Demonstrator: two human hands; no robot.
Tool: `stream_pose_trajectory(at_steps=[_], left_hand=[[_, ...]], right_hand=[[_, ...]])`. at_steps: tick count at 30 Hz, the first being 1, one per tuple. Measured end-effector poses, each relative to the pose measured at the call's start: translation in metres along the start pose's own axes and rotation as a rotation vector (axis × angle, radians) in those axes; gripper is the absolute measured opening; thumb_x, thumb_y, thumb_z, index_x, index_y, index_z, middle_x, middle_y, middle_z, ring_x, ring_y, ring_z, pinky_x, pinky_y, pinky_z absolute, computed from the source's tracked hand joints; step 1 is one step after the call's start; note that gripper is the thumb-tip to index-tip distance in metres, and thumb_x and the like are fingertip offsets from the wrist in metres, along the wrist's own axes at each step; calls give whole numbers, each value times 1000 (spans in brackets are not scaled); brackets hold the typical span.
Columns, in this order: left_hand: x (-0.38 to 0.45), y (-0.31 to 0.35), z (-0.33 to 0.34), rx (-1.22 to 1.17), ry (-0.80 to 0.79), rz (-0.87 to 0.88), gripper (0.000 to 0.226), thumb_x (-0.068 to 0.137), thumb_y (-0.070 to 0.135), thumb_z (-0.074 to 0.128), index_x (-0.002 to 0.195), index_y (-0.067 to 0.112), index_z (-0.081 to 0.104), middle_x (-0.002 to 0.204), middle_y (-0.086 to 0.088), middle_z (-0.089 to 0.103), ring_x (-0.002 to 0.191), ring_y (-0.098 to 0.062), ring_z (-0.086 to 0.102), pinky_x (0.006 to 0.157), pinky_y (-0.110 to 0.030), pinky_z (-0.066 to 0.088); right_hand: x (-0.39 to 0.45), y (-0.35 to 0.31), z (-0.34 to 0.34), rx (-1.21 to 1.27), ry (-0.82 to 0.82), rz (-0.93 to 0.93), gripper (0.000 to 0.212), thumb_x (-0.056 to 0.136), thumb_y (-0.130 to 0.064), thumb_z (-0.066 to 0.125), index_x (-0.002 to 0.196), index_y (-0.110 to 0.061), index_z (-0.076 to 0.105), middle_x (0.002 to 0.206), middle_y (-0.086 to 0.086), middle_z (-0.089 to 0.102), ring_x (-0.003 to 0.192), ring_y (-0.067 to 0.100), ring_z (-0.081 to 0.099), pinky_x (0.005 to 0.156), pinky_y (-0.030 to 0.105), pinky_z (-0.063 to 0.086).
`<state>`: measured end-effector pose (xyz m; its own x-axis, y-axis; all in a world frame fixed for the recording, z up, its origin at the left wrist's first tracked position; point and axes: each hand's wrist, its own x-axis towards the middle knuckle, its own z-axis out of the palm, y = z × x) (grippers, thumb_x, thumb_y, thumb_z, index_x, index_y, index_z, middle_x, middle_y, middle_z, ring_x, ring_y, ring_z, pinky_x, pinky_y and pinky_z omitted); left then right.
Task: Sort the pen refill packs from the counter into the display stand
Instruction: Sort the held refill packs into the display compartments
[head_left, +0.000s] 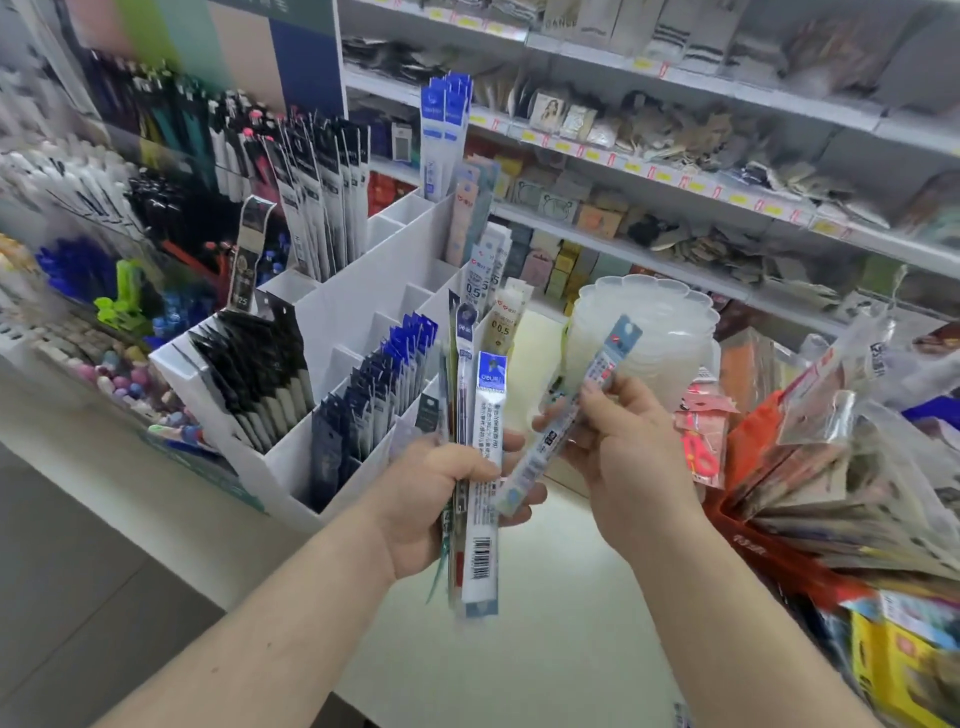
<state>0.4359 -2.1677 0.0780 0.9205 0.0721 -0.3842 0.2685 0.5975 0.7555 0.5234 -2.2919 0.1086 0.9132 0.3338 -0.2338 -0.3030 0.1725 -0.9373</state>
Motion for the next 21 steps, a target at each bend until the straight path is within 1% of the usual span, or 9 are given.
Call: stream_pose_trajectory(at_steps=[2, 4, 5, 7, 9, 11, 14, 18, 21], left_hand=[[2, -2, 1, 54, 19, -13, 28, 92, -12, 40, 106, -1, 62, 95, -19, 75, 78, -32, 73, 71, -39, 61], [3, -3, 3, 100, 15, -29, 26, 91, -11, 44, 106, 0, 62, 98, -18, 75, 79, -31, 73, 71, -38, 61], [3, -4, 4, 114, 1, -35, 25, 90, -10, 47, 107, 0, 62, 99, -19, 75, 79, -31, 73, 70, -37, 60], [3, -4, 6, 153, -26, -39, 30, 86, -8, 53, 112, 3, 64, 101, -20, 73, 79, -31, 72, 68, -36, 59], [2, -3, 5, 174, -36, -42, 29, 91, -3, 51, 116, 5, 64, 99, -18, 74, 78, -29, 72, 65, -33, 59], [1, -2, 3, 146, -36, -60, 26, 91, 16, 55, 114, 7, 64, 97, -15, 74, 75, -27, 72, 62, -32, 59], [-1, 1, -1, 44, -40, -142, 42, 79, 37, 59, 106, 7, 67, 93, -13, 74, 68, -23, 71, 57, -30, 58], [-3, 0, -1, 8, -1, -123, 33, 76, 29, 64, 101, 9, 69, 77, -4, 70, 53, -13, 60, 47, -23, 51], [0, -4, -4, 86, 111, -33, 44, 70, 23, 70, 110, 5, 62, 72, -2, 67, 50, -12, 55, 44, -22, 44]], right_hand=[[3, -3, -6, -1, 21, 22, 14, 104, -10, 44, 98, -16, 55, 61, 3, 55, 44, 17, 52, 45, 28, 42], [-1, -1, -7, -159, -17, 38, 11, 101, -14, 53, 92, -16, 58, 56, 0, 49, 37, 13, 40, 42, 23, 28], [-3, 1, -5, -257, -67, 32, 10, 98, -15, 59, 88, -15, 61, 54, -2, 51, 36, 11, 41, 41, 22, 27], [-10, 4, 1, -342, -186, 14, 9, 93, -10, 67, 83, -10, 67, 57, -2, 65, 42, 11, 56, 40, 21, 40], [-10, 6, 1, -325, -220, 17, 12, 91, -2, 67, 79, -5, 68, 61, 3, 70, 45, 11, 60, 41, 19, 44], [-3, 8, -3, -301, -205, 43, 15, 92, -1, 65, 78, -7, 65, 57, 5, 61, 37, 8, 47, 35, 18, 32], [9, 16, -11, -112, -224, 143, 17, 94, -8, 61, 79, -15, 58, 53, 2, 38, 39, 10, 25, 39, 22, 18], [14, 22, -11, -28, -237, 187, 13, 96, -7, 55, 85, -13, 54, 58, 1, 39, 45, 12, 23, 48, 26, 15], [15, 24, -7, -65, -233, 170, 13, 97, -14, 56, 85, -10, 58, 60, 1, 42, 47, 13, 23, 52, 30, 12]])
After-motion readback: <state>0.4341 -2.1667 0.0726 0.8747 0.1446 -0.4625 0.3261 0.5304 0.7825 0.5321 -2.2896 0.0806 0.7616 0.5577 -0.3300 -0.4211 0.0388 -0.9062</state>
